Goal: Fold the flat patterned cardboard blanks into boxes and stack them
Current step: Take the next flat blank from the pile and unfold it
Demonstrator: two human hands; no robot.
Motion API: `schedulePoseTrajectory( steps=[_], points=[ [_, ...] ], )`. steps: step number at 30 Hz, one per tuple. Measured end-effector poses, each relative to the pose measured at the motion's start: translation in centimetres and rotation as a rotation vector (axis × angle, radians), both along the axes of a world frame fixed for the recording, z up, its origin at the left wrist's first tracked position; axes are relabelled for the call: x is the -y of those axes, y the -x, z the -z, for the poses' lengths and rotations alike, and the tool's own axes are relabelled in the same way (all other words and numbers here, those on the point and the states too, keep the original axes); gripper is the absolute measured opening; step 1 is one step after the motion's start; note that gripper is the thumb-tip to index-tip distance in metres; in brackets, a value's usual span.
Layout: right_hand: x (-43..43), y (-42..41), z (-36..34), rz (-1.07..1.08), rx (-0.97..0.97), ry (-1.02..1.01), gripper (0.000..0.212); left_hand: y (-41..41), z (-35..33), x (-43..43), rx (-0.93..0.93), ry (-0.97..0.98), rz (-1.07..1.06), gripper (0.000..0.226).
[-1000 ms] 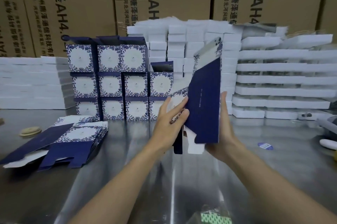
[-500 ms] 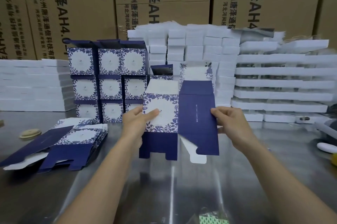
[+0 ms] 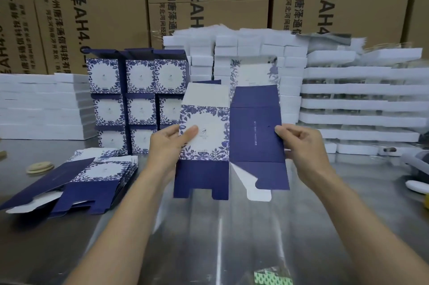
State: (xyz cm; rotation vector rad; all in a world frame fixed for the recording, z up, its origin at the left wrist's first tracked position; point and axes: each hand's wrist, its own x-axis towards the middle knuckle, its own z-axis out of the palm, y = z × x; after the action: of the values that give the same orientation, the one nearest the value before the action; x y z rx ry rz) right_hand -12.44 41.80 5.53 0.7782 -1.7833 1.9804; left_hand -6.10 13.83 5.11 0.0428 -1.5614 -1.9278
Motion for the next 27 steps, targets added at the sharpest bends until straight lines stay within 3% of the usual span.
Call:
schedulePoseTrajectory(
  steps=[2,6,7,10,14,17,19,22,24,27],
  points=[
    [-0.3,0.5,0.3,-0.043,0.069,0.008,0.027,-0.2,-0.1,0.5,0.038,-0.018,0.102,0.090],
    [-0.2,1.2,1.0,-0.070,0.129,0.026,0.024,0.4,0.6,1.0,0.036,0.033,0.177,0.037],
    [-0.3,1.4,1.0,-0.067,0.138,0.038,0.021,0.4,0.7,1.1,0.049,0.056,0.185,0.033],
    [-0.5,1.9,1.1,-0.047,0.188,0.057,0.021,0.6,1.0,1.1,0.105,0.175,0.130,0.036],
    [-0.4,1.9,1.3,-0.097,0.317,-0.039,0.041,1.0,1.3,0.8,0.060,0.070,0.067,0.034],
    [-0.1,1.9,1.6,-0.086,0.263,-0.130,0.041,1.0,1.1,1.2,0.039,-0.006,0.026,0.035],
    [0.2,2.0,1.6,-0.033,0.211,-0.075,0.043,1.1,1.1,1.3,0.056,0.007,0.029,0.043],
    [0.2,2.3,1.5,0.040,0.193,0.023,0.058,1.4,1.5,0.8,0.164,0.133,0.104,0.059],
    [0.0,2.4,1.7,0.050,0.174,0.028,0.063,1.6,1.8,0.3,0.194,0.249,0.097,0.056],
    [-0.4,2.2,1.6,0.017,0.224,0.004,0.048,1.3,1.8,0.5,0.114,0.210,0.169,0.045]
  ],
)
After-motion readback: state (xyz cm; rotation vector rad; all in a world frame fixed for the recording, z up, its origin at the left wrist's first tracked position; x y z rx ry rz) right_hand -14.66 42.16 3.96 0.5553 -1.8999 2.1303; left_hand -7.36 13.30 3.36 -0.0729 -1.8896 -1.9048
